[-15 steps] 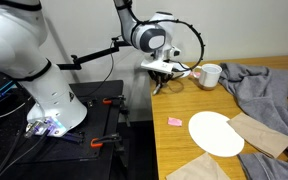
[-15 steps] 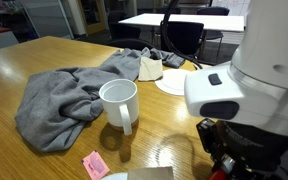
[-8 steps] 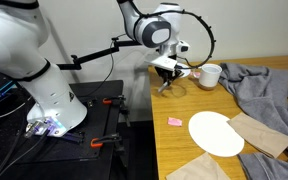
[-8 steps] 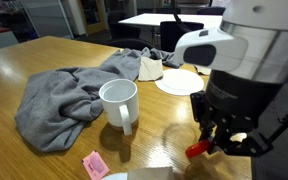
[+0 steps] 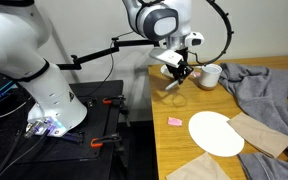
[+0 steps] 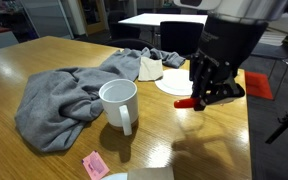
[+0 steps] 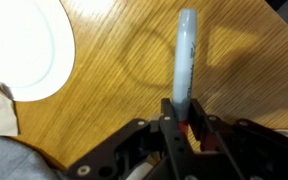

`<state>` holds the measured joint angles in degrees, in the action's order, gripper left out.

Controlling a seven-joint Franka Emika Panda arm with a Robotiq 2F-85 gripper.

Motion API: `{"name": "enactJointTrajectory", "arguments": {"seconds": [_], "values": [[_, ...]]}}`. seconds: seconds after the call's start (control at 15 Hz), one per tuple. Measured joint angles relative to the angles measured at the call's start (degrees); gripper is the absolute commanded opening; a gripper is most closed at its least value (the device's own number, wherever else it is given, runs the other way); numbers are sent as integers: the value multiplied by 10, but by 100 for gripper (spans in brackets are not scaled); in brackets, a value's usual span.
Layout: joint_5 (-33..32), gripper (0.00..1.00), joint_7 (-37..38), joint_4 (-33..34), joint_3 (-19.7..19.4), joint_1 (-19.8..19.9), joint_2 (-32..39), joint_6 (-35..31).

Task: Move the marker to the right of the cup

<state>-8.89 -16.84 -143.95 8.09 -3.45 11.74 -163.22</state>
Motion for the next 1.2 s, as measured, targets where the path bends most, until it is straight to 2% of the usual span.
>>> {"name": "enactJointTrajectory", "arguments": {"seconds": [0.67, 1.2], "values": [[50, 5, 116, 32, -51, 11, -1, -13], [73, 5, 195, 113, -71, 13, 71, -22]]}}
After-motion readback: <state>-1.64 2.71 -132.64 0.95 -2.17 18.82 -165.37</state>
